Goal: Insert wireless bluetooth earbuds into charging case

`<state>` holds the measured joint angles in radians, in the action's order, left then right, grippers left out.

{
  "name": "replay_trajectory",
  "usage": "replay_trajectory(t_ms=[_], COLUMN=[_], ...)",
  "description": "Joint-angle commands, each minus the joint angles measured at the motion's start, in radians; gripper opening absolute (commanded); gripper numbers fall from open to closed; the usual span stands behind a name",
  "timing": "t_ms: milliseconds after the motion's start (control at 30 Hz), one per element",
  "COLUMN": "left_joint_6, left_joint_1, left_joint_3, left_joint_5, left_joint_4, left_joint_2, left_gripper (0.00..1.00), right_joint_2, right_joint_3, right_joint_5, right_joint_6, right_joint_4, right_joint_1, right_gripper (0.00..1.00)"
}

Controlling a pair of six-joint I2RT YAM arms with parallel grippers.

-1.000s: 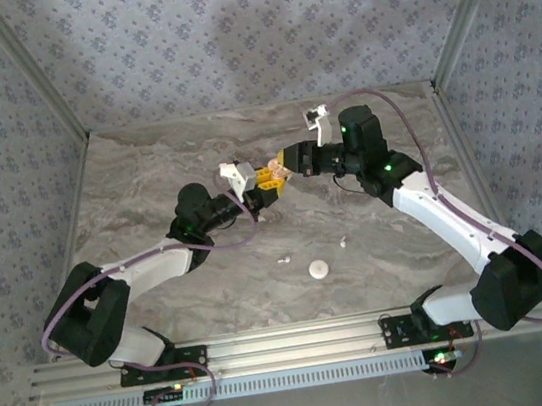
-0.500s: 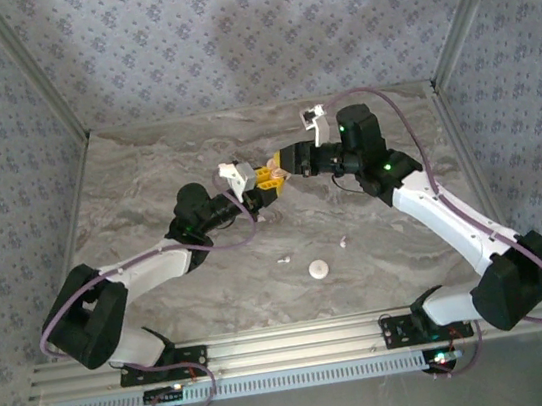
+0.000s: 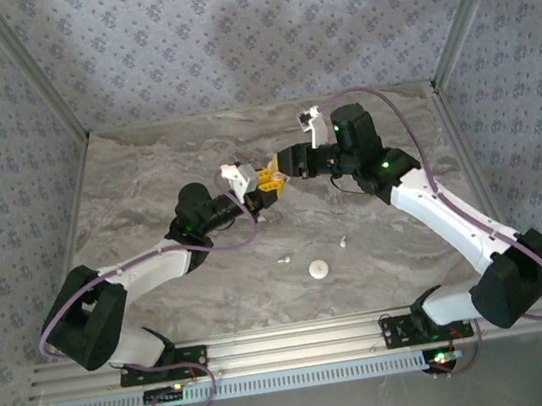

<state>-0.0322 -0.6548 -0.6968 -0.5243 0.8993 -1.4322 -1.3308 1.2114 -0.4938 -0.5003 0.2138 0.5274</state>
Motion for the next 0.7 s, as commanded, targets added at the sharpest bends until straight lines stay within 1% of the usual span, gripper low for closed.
replay_trajectory(t_ms=[0,100,233,367,533,600,667], left_joint_6=[0.025,0.025,0.031,0.033,0.043,0.060,0.081], left_joint_1=[-0.005,-0.006,-0.005,-0.005,-0.006,-0.006,-0.006], left_joint_3=[-0.012,-0.012,-0.011,-0.013,-0.009,-0.005,-0.003], left_joint_5=[0.018,0.021,0.033,0.037,0.048,0.055,0.064], left_joint_4=[0.055,0.053,0.053,0.049,0.027,0.010,-0.013], left_joint_2=[0.042,0.041,0.042,0.039,0.044,0.045,0.048], left_gripper=[0.11,0.11,0.11,0.11,0.11,0.11,0.11], right_joint_2=[-0.017,-0.016,-0.008,0.003,0.003,0.004,0.005], right_joint_3=[0.020,0.025,0.020,0.003,0.004,-0.008,-0.010], right_joint_5=[-0.002,0.004,-0.004,-0.010,0.018,0.050,0.056], right_joint_6=[0.023,0.023,0.028,0.020,0.020,-0.003,-0.017], right_joint_4=[0.079,0.088,0.099,0.082,0.105,0.108,0.100], right_joint_1=[0.018,0.019,0.018,0.018,0.015,0.003,-0.006], right_gripper=[0.38,0.38,0.32,0.29,0.31,0.32,0.33])
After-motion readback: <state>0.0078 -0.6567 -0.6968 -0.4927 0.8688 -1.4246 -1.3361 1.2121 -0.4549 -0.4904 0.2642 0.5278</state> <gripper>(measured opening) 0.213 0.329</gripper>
